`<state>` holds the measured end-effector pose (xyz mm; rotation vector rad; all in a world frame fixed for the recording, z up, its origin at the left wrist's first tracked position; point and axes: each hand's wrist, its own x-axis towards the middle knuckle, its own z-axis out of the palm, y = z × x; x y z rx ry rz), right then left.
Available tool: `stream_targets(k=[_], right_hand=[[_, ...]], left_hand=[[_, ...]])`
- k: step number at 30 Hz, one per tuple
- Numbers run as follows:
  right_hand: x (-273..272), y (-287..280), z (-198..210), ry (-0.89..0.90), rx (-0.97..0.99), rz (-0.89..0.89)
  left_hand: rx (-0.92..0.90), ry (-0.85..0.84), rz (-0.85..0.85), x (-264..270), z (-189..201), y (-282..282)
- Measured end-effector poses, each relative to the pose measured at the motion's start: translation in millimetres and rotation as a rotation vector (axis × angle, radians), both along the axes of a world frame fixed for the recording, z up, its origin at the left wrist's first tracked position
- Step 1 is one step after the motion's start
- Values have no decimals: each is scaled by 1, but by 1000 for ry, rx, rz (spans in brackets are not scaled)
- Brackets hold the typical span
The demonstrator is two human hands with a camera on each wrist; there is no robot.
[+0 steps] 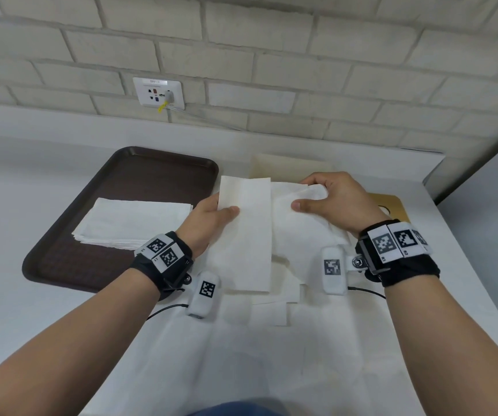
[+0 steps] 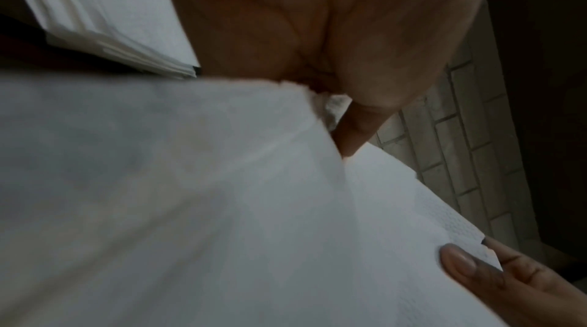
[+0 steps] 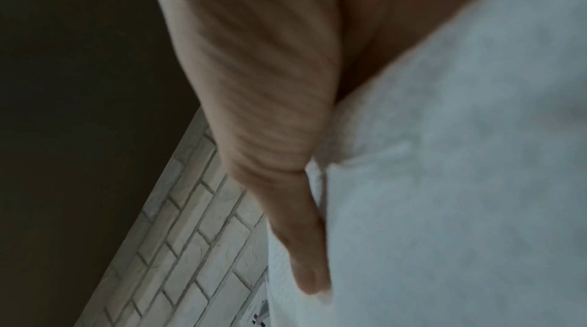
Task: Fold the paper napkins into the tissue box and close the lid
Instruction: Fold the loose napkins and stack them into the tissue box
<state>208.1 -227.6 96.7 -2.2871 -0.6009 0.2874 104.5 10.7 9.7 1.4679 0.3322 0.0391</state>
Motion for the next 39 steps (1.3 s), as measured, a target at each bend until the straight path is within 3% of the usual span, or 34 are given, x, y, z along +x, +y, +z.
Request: stream_targets(k=[4, 7, 13, 17, 25, 32, 39], right_hand=[[-2, -20, 13, -128, 14, -83], [-4, -40, 27, -164, 153, -154], [-17, -52, 54, -17, 698, -101], [-23, -43, 63, 100, 853, -37], [-17, -11, 25, 212, 667, -78], [-10, -1, 0, 123, 422, -88], [-9, -2, -1, 110, 395, -123]], left_hand=[[-75, 23, 73, -1, 9, 4], [-96, 17, 130, -4, 13, 13], [-108, -15, 191, -2, 17, 19], [-69, -33, 142, 1, 24, 7], [-116, -8, 68, 4, 29, -20], [-213, 42, -7, -4, 28, -31], [-43, -82, -94, -5, 10, -29]])
